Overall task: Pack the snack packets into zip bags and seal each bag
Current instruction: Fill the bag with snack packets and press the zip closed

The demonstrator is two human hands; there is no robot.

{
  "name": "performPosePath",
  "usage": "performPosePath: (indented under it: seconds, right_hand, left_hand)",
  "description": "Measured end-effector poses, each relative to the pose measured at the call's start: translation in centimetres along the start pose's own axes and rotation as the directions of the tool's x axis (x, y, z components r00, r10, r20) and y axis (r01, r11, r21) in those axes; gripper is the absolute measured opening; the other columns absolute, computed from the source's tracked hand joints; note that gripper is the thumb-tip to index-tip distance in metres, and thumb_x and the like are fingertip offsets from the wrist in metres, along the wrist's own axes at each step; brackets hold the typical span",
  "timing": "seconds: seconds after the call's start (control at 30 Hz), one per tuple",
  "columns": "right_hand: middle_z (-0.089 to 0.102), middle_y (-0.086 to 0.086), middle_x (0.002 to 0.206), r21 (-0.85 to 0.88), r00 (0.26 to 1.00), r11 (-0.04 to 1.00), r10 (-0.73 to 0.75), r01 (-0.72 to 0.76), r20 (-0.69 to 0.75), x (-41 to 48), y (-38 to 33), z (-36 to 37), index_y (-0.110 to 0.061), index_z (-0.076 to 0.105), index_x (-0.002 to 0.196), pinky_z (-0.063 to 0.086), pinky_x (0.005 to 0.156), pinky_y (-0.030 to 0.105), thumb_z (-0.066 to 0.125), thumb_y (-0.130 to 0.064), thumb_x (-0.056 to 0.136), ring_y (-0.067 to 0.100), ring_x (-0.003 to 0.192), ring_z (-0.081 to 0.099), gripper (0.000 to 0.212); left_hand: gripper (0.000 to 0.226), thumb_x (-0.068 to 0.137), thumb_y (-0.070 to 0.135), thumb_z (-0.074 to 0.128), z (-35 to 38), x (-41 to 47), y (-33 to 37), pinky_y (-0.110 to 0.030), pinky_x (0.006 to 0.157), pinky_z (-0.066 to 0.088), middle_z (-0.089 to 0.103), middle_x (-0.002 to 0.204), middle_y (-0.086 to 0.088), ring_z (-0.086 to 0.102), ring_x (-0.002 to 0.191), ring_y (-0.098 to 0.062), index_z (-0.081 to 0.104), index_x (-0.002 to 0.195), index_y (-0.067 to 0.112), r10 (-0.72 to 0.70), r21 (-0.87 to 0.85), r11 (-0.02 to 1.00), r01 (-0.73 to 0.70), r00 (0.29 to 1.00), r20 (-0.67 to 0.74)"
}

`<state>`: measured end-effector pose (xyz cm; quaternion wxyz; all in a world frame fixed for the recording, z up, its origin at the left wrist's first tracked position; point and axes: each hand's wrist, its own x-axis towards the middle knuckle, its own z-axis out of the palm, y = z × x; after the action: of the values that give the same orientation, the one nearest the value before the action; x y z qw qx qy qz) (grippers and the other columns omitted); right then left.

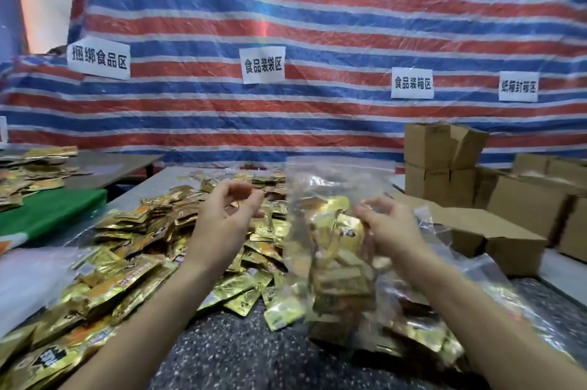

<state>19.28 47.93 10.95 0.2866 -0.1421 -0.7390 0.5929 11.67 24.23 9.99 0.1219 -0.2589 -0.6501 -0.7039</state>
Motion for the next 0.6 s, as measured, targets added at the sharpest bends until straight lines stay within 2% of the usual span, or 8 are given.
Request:
performPosePath:
  seconds: [0.07, 0.13, 0.2, 0.3, 0.33, 0.4, 0.47, 0.6]
  right_hand:
    - [0.060, 0.004, 0.056, 0.058, 0.976, 0.993, 0.116, -0.107, -0.183, 3.5, 0.0, -2.7, -0.009, 0.064, 0.076, 0.041, 0.039, 0.022, 0.069, -0.010, 0.089, 0.016, 0.042, 0.054, 0.014]
    - [0.064, 0.011, 0.073, 0.004, 0.930, 0.976, 0.207, -0.216, -0.305, 6.2, 1.0, -5.1, -0.010, 0.062, 0.079, 0.051, 0.051, 0.029, 0.065, -0.010, 0.091, 0.025, 0.060, 0.061, 0.012]
    - [0.067, 0.022, 0.094, -0.244, 0.883, 0.907, 0.225, -0.344, -0.411, 7.4, 3.0, -6.5, -0.003, 0.063, 0.091, 0.059, 0.070, 0.042, 0.062, -0.013, 0.094, 0.035, 0.085, 0.068, 0.011]
    - [0.065, 0.027, 0.104, -0.561, 0.882, 0.721, 0.149, -0.407, -0.448, 6.6, 5.3, -6.1, 0.000, 0.066, 0.103, 0.050, 0.075, 0.041, 0.061, -0.018, 0.095, 0.039, 0.089, 0.064, 0.019]
    - [0.059, 0.029, 0.117, -0.587, 0.872, 0.689, 0.136, -0.425, -0.471, 6.4, 5.5, -5.6, 0.003, 0.061, 0.116, 0.049, 0.080, 0.042, 0.061, -0.019, 0.095, 0.040, 0.098, 0.060, 0.031]
    - [0.033, 0.033, 0.147, -0.603, 0.845, 0.656, 0.102, -0.454, -0.524, 5.8, 4.9, -4.2, 0.010, 0.030, 0.147, 0.039, 0.104, 0.051, 0.062, -0.019, 0.092, 0.047, 0.130, 0.040, 0.070]
    - [0.013, 0.030, 0.159, -0.643, 0.851, 0.669, -0.028, -0.373, -0.524, 4.7, 3.4, -2.1, 0.006, 0.006, 0.155, 0.022, 0.117, 0.055, 0.065, -0.019, 0.089, 0.046, 0.145, 0.020, 0.092]
    - [0.015, 0.022, 0.161, -0.761, 0.918, 0.648, -0.310, 0.014, -0.246, 1.4, 1.1, 4.5, -0.005, 0.026, 0.151, 0.016, 0.119, 0.059, 0.062, -0.029, 0.094, 0.041, 0.148, 0.016, 0.072]
  left_hand:
    - [0.014, 0.094, 0.031, 0.067, -0.2, -0.1, -0.6, -0.026, 0.066, 0.053, 0.069, 0.103, 0.003, 0.072, 0.084, -0.010, 0.062, 0.105, 0.024, -0.048, 0.083, 0.996, 0.045, 0.998, 0.030]
    - [0.011, 0.093, 0.030, 0.068, -1.0, -0.5, -1.4, -0.023, 0.062, 0.051, 0.070, 0.100, 0.002, 0.072, 0.082, -0.011, 0.063, 0.101, 0.024, -0.109, 0.138, 0.986, 0.098, 0.992, 0.071]
    - [0.008, 0.093, 0.025, 0.069, -2.2, -1.1, -2.4, -0.027, 0.063, 0.053, 0.072, 0.098, -0.002, 0.072, 0.079, -0.014, 0.065, 0.098, 0.022, -0.188, 0.183, 0.968, 0.169, 0.978, 0.093]
    - [0.006, 0.093, 0.019, 0.069, -4.5, -2.0, -3.7, -0.033, 0.067, 0.053, 0.072, 0.096, -0.008, 0.071, 0.076, -0.021, 0.065, 0.096, 0.017, -0.269, 0.227, 0.942, 0.248, 0.961, 0.069]
    - [0.005, 0.093, 0.018, 0.069, -5.2, -2.3, -4.0, -0.034, 0.067, 0.053, 0.071, 0.096, -0.009, 0.071, 0.074, -0.020, 0.065, 0.096, 0.017, -0.280, 0.236, 0.936, 0.260, 0.959, 0.053]
    - [0.004, 0.093, 0.020, 0.068, -6.5, -2.8, -4.1, -0.031, 0.066, 0.053, 0.071, 0.096, -0.004, 0.071, 0.072, -0.012, 0.065, 0.096, 0.020, -0.281, 0.278, 0.924, 0.263, 0.960, 0.025]
    - [0.003, 0.094, 0.023, 0.068, -7.5, -3.2, -3.9, -0.030, 0.067, 0.054, 0.071, 0.096, -0.002, 0.071, 0.073, -0.008, 0.065, 0.096, 0.023, -0.265, 0.293, 0.922, 0.251, 0.964, 0.009]
    - [0.003, 0.095, 0.025, 0.066, -8.9, -3.8, -3.1, -0.036, 0.074, 0.056, 0.070, 0.098, 0.002, 0.072, 0.078, -0.011, 0.065, 0.098, 0.025, -0.236, 0.297, 0.928, 0.227, 0.972, -0.006]
